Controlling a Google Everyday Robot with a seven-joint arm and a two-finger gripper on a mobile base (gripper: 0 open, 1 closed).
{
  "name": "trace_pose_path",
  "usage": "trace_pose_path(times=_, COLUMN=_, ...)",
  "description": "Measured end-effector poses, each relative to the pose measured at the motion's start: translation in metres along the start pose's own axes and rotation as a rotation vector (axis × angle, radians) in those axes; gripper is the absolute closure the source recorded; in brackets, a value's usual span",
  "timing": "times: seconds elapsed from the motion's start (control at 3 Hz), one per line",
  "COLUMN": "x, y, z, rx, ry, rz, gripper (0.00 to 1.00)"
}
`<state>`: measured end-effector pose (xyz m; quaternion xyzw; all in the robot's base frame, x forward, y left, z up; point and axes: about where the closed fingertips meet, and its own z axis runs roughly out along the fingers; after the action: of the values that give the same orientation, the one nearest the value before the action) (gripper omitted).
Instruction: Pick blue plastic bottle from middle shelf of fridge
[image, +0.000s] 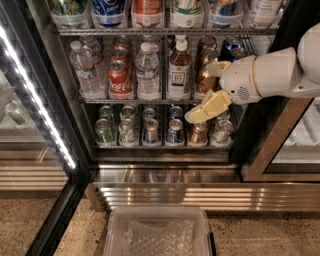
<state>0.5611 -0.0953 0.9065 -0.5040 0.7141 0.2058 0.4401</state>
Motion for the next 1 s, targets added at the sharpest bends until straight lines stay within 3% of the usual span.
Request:
trace_pose_path(times=0.33, x=-0.021, y=-0.011, z=0.009, rx=0.043, ry=-0.070, rz=0.004, gripper=0.00)
trace_pose_path(times=0.67, x=-0.020, y=-0.011, z=0.009, rx=0.045, ry=-0.067, rz=0.004, gripper=0.00)
trace_pose_path(times=1.0, x=-0.018, y=-0.014, z=0.019, rx=0.064, ry=-0.104, rz=0.019, gripper=0.00)
